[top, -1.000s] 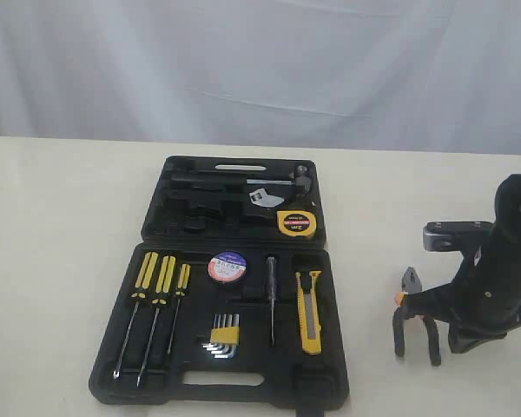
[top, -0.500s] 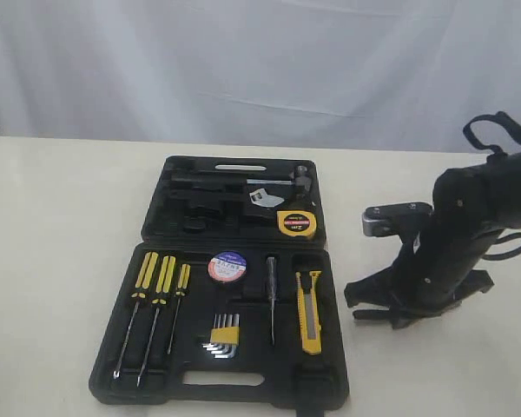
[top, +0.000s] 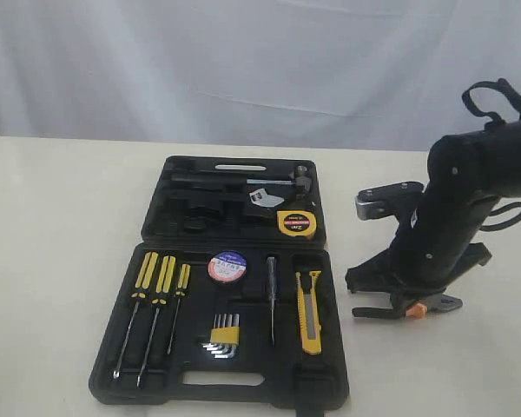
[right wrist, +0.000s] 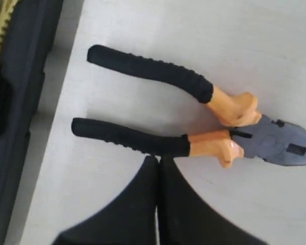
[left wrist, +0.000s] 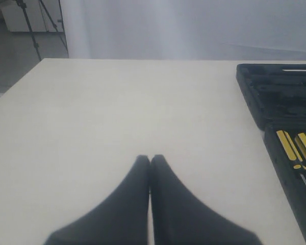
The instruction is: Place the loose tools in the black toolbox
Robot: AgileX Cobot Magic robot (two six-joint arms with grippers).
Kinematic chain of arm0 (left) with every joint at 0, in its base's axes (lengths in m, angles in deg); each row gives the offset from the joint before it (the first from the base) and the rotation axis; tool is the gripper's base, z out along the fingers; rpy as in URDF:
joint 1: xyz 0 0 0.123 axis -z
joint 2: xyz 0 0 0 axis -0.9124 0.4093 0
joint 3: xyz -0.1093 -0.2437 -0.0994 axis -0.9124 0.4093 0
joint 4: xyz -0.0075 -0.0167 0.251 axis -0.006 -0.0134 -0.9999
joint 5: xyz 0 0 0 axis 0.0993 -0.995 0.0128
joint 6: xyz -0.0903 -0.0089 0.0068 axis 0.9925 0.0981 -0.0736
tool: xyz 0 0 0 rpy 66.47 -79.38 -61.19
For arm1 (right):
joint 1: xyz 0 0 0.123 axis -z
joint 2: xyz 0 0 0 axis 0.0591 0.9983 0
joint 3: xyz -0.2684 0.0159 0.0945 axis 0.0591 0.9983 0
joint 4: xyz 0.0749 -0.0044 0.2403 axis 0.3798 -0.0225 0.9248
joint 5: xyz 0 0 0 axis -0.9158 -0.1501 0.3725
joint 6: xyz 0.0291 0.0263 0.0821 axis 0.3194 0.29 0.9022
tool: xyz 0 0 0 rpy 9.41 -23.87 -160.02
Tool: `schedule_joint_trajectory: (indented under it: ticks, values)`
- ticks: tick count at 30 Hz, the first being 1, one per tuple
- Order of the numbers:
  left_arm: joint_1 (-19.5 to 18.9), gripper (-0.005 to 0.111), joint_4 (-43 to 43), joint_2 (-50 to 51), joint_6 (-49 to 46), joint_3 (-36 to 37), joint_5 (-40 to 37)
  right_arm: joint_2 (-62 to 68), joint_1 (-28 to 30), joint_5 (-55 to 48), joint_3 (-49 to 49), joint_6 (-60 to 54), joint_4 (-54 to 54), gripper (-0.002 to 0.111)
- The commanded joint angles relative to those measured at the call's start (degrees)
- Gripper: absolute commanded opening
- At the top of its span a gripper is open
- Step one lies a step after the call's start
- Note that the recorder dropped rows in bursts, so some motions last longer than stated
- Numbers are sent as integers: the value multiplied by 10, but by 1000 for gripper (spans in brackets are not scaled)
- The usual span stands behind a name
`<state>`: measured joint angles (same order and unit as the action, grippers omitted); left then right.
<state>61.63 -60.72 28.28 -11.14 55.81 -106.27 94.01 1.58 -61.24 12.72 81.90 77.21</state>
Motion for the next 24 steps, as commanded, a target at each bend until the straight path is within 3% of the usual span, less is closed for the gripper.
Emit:
schedule_joint_trajectory:
  ticks: [1, 5, 12, 24]
  values:
    - [3, 0, 6, -1, 2, 1, 5, -19, 3, -51, -28, -39, -6, -1]
    - [3, 0, 6, -1, 2, 1, 5, -47, 3, -75, -52, -73, -9, -1]
    - [3, 0, 6, -1, 2, 1, 5, -83, 3, -148, -77, -280, -9, -1]
    - [3, 0, 6, -1, 2, 1, 5, -114, 3, -193, -77, -382, -19, -1]
